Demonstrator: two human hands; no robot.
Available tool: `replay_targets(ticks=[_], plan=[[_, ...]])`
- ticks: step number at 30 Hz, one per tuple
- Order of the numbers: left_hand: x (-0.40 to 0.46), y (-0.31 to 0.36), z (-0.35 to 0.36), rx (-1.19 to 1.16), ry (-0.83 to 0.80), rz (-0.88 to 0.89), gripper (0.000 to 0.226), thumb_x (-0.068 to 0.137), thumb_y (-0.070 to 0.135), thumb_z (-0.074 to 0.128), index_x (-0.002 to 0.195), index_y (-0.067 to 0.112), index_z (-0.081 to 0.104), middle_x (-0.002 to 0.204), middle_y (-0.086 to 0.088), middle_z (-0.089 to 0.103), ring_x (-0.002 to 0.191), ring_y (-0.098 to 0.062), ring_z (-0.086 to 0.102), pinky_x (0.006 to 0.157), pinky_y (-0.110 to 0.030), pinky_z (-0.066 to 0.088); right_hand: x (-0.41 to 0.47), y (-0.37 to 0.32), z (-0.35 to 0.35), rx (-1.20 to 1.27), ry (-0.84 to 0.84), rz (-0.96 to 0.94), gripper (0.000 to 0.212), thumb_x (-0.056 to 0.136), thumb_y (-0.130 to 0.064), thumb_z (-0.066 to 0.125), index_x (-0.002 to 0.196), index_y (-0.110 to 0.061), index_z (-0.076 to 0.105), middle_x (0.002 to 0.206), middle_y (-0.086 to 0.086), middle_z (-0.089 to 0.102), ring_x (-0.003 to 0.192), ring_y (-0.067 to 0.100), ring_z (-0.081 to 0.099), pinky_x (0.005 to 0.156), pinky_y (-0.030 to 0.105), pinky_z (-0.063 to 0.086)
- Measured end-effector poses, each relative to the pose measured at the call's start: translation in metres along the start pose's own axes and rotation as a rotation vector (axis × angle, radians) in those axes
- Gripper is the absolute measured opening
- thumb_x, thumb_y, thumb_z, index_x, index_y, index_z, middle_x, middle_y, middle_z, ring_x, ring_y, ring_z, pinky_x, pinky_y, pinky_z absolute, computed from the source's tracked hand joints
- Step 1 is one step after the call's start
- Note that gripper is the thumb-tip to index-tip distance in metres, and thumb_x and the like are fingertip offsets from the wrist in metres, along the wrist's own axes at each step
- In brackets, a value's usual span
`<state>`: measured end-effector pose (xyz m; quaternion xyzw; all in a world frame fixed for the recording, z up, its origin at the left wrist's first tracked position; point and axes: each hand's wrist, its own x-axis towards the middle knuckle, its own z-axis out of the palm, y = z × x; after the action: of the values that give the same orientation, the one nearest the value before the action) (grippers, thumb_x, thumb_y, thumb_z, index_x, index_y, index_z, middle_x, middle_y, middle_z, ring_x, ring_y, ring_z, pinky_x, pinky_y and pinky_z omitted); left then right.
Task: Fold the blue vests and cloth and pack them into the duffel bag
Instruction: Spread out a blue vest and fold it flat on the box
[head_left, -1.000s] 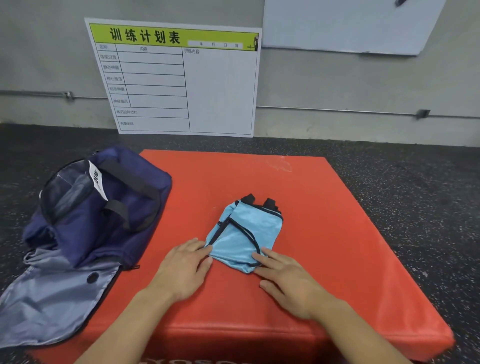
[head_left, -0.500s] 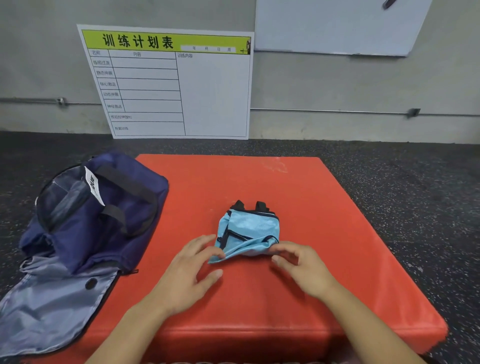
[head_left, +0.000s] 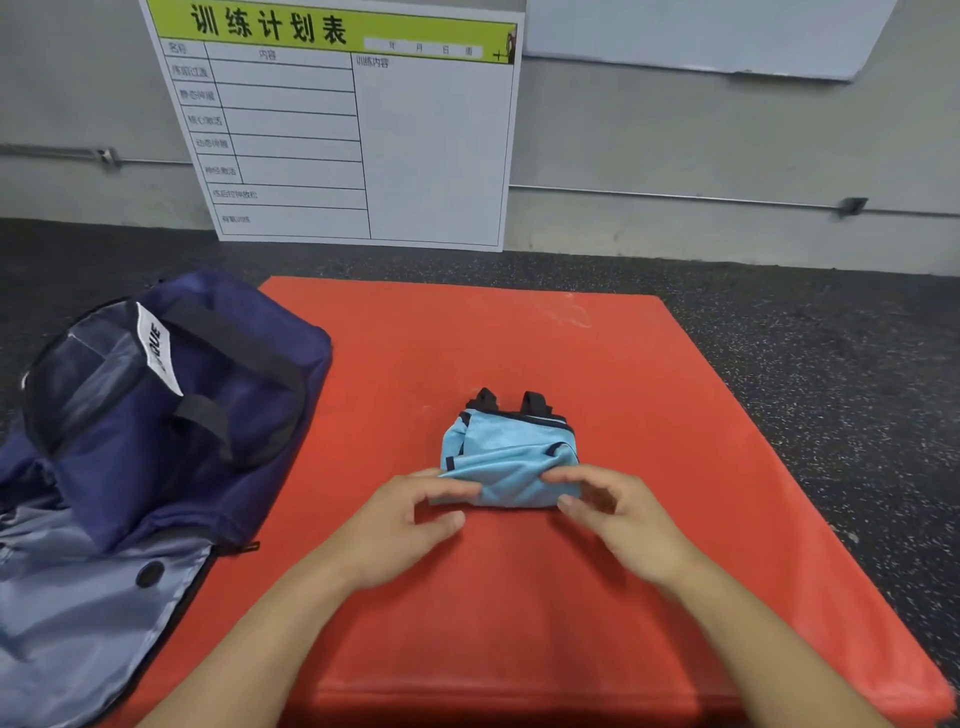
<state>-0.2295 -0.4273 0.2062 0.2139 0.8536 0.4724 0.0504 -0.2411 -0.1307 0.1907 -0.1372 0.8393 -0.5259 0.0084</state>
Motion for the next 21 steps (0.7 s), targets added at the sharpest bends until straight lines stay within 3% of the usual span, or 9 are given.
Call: replay_targets(ticks=[5,8,10,13,16,18,19,21], plan=[[0.001,0.000,-0.001,-0.015,0.016,-0.048,0.030,0.092,0.018,0.073,0.118,0.033,0.074,0.119,0.023,0.067,0.116,0.003,0.060,0.104,-0.019,0.041,0.008,-0.001,0.003,-0.008,-0.006,0.036,0.026,0.094,-0.021,0.073,0.109,-0.042,0.075,0.081,-0.011,0.062,0.068,0.008,0.042,0.066,0.027,0.036],[-0.003,0.003,-0.001,-0.060,0.034,-0.083,0.026,0.088,0.026,0.078,0.111,0.039,0.076,0.112,0.007,0.069,0.085,-0.006,0.063,0.085,-0.028,0.048,0.004,-0.002,0.003,0.024,-0.068,0.108,0.025,0.094,-0.024,0.074,0.108,-0.044,0.075,0.072,0.000,0.038,0.068,0.016,0.033,0.067,0.031,0.027],[-0.006,0.006,-0.001,-0.096,0.064,-0.097,0.025,0.087,0.024,0.079,0.109,0.037,0.077,0.112,0.000,0.067,0.066,-0.008,0.047,0.069,-0.025,0.042,-0.001,-0.006,0.003,0.049,-0.107,0.143,0.026,0.094,-0.022,0.073,0.108,-0.043,0.075,0.068,0.000,0.032,0.067,0.018,0.030,0.065,0.032,0.024],[-0.008,0.007,-0.002,-0.215,0.085,-0.133,0.028,0.088,0.021,0.079,0.112,0.036,0.077,0.114,0.003,0.069,0.081,-0.012,0.054,0.079,-0.026,0.041,-0.007,-0.013,0.004,0.134,-0.115,0.172,0.029,0.095,-0.015,0.071,0.111,-0.039,0.075,0.062,-0.003,0.035,0.064,0.018,0.033,0.062,0.030,0.030],[-0.007,0.007,0.001,-0.260,0.103,-0.185,0.036,0.089,0.011,0.076,0.116,0.034,0.073,0.086,0.022,0.069,0.079,0.000,0.057,0.077,-0.011,0.041,-0.004,-0.012,0.008,0.119,-0.064,0.176,0.034,0.096,-0.011,0.068,0.116,-0.038,0.073,0.066,0.007,0.039,0.060,0.016,0.039,0.060,0.028,0.044],[-0.004,0.002,0.004,-0.093,0.126,-0.169,0.039,0.088,0.008,0.075,0.117,0.033,0.069,0.099,0.024,0.068,0.088,0.007,0.059,0.081,-0.007,0.041,0.000,-0.009,0.013,-0.050,-0.052,0.099,0.036,0.097,-0.012,0.066,0.121,-0.038,0.070,0.083,0.001,0.059,0.064,0.004,0.050,0.068,0.026,0.048],[-0.003,-0.002,0.006,0.028,0.124,-0.152,0.040,0.089,0.009,0.075,0.119,0.034,0.068,0.110,0.024,0.063,0.096,0.010,0.058,0.089,-0.008,0.041,0.001,-0.006,0.016,-0.171,-0.059,0.036,0.038,0.097,-0.013,0.065,0.124,-0.038,0.068,0.101,-0.008,0.063,0.077,0.000,0.057,0.078,0.024,0.045],[-0.003,-0.005,0.012,0.186,0.155,-0.118,0.042,0.088,0.011,0.073,0.123,0.034,0.068,0.130,0.022,0.052,0.117,0.015,0.048,0.106,-0.010,0.032,0.003,-0.003,0.021,-0.356,-0.035,-0.039,0.040,0.096,-0.018,0.062,0.130,-0.039,0.065,0.124,-0.018,0.055,0.105,-0.006,0.055,0.092,0.025,0.042]])
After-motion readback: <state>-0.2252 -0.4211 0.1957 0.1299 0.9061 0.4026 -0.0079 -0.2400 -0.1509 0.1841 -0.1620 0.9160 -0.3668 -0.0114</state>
